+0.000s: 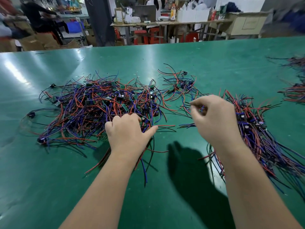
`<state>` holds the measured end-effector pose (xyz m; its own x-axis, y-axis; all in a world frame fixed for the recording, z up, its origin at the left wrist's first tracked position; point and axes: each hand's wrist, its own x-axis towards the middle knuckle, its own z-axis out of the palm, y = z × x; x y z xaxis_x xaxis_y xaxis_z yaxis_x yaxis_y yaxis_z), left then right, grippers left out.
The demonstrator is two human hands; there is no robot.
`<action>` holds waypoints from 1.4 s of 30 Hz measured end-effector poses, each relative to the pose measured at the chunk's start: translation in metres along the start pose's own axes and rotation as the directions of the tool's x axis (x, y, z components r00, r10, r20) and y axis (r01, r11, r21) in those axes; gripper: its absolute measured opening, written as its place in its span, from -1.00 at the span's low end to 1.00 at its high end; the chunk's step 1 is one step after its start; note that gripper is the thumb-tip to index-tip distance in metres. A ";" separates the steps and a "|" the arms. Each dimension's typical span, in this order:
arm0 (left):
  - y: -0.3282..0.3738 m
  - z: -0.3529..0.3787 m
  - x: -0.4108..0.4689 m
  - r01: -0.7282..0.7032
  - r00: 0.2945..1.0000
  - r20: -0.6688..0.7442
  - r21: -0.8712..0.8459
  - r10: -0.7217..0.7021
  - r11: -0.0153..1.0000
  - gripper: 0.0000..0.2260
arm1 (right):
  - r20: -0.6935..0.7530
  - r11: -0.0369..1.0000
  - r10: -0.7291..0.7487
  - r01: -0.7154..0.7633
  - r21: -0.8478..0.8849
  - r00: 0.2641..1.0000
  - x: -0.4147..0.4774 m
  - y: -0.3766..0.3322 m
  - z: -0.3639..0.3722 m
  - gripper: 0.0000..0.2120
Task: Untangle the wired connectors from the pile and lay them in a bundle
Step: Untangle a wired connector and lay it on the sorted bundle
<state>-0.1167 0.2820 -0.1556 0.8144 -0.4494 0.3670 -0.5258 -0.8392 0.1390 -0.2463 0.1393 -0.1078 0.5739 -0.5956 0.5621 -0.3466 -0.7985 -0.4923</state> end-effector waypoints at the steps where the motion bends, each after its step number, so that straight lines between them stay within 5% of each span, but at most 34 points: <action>1: 0.002 0.002 0.000 0.008 1.000 -0.027 0.033 -0.007 0.999 -0.46 | 0.022 0.999 -0.032 0.031 0.045 0.999 -0.003 -0.005 0.004 -0.90; 6: 0.006 0.012 0.012 0.032 0.997 -0.073 0.063 -0.027 0.998 -0.49 | 0.160 0.986 -0.126 0.105 0.133 0.979 -0.015 -0.018 0.022 -0.90; 12: 0.005 0.012 0.011 -0.021 0.979 -0.197 -0.344 -0.050 0.939 -0.82 | 0.228 0.971 -0.073 0.017 0.238 0.971 -0.017 -0.022 0.025 -0.90; 15: 0.011 0.001 0.007 -0.168 0.971 -0.238 -0.702 -0.006 0.692 -0.87 | 0.237 0.927 0.032 -0.118 0.357 0.971 -0.016 -0.024 0.024 -0.87; 18: 0.022 -0.014 -0.003 -0.183 0.980 -0.199 -0.883 0.009 0.432 -0.89 | 0.278 0.800 0.118 -0.257 0.542 0.953 -0.013 -0.026 0.020 -0.84; 24: 0.025 -0.024 -0.009 -0.121 0.988 -0.095 -0.966 0.118 0.231 -0.86 | 0.501 0.370 0.174 -0.528 0.765 0.848 -0.008 -0.024 0.014 -0.85; 26: 0.023 -0.024 -0.009 -0.116 0.988 -0.084 -0.961 0.132 0.252 -0.79 | 0.580 0.275 0.124 -0.590 0.759 0.805 -0.007 -0.023 0.012 -0.90; 32: 0.029 -0.024 -0.017 -0.240 0.967 -0.182 -0.880 0.176 0.410 -0.46 | 0.642 0.298 0.048 -0.624 0.722 0.766 -0.009 -0.022 0.014 -0.80; 34: 0.031 -0.026 -0.018 -0.163 0.984 -0.127 -0.923 0.124 0.349 -0.47 | 0.654 0.209 0.051 -0.649 0.732 0.755 -0.006 -0.020 0.012 -0.86; 38: 0.037 -0.034 -0.019 0.212 0.969 0.208 -0.977 0.132 -0.020 -0.53 | 0.667 0.148 0.115 -0.676 0.721 0.736 -0.002 -0.014 0.010 -0.90; 42: 0.036 -0.033 -0.018 0.385 0.907 0.352 -0.916 0.229 -0.115 -0.68 | 0.689 0.087 0.174 -0.708 0.701 0.704 0.000 -0.012 0.010 -0.95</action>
<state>-0.1582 0.2699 -0.1264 0.7051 -0.7079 0.0408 0.1488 0.2040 0.9676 -0.2347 0.1497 -0.1083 0.8548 -0.4975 -0.1476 0.0841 0.4136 -0.9066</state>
